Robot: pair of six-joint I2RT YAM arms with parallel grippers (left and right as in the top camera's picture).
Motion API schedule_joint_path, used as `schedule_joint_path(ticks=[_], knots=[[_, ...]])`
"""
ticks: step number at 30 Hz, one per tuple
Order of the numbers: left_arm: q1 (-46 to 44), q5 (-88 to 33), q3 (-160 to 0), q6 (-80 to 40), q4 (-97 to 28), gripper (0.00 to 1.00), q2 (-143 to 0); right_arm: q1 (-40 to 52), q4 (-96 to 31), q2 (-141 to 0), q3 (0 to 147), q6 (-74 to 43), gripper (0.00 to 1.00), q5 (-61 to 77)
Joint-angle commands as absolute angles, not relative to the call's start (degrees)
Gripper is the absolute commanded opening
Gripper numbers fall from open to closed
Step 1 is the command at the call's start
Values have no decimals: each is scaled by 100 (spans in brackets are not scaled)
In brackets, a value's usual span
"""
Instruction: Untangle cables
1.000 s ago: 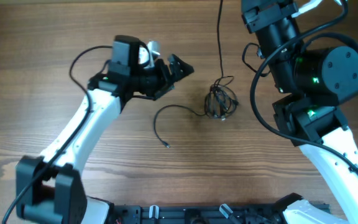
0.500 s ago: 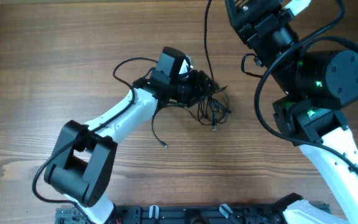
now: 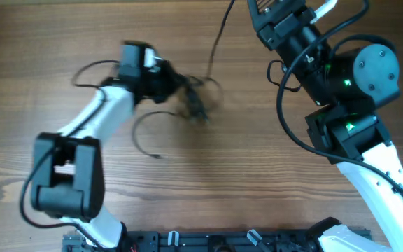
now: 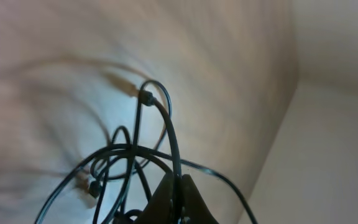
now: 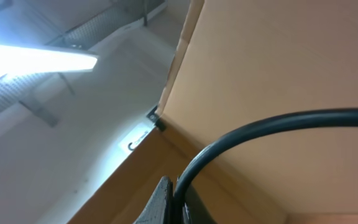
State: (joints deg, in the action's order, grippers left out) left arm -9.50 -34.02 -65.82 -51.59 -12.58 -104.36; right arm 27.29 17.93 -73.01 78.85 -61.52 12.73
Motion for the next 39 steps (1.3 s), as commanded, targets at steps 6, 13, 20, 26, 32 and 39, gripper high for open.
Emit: schedule_joint_path(ticks=[6, 13, 20, 26, 32, 39], knots=[[102, -2477, -6803, -3688, -1406, 4, -9148, 2714, 357, -7286, 7961, -4641, 4, -2126], [379, -318, -7122, -3669, -1474, 4, -8077, 2714, -2165, -7288, 7961, -5011, 5, -3671], [1616, 952, -7159, -5275, -2401, 4, -7887, 2714, -2801, -7288, 7961, -5013, 4, -4418], [1885, 1107, -7159, -5273, -2963, 7, -7887, 2714, -2808, -7288, 7961, -4995, 5, -4320], [2418, 4150, -7159, -5170, -2958, 4, -7981, 2714, -2934, -7293, 7961, -4950, 4, -4877], [2759, -1916, -7159, -4530, -3000, 20, -8029, 2714, -2392, -7614, 7961, -4950, 4, -3109]])
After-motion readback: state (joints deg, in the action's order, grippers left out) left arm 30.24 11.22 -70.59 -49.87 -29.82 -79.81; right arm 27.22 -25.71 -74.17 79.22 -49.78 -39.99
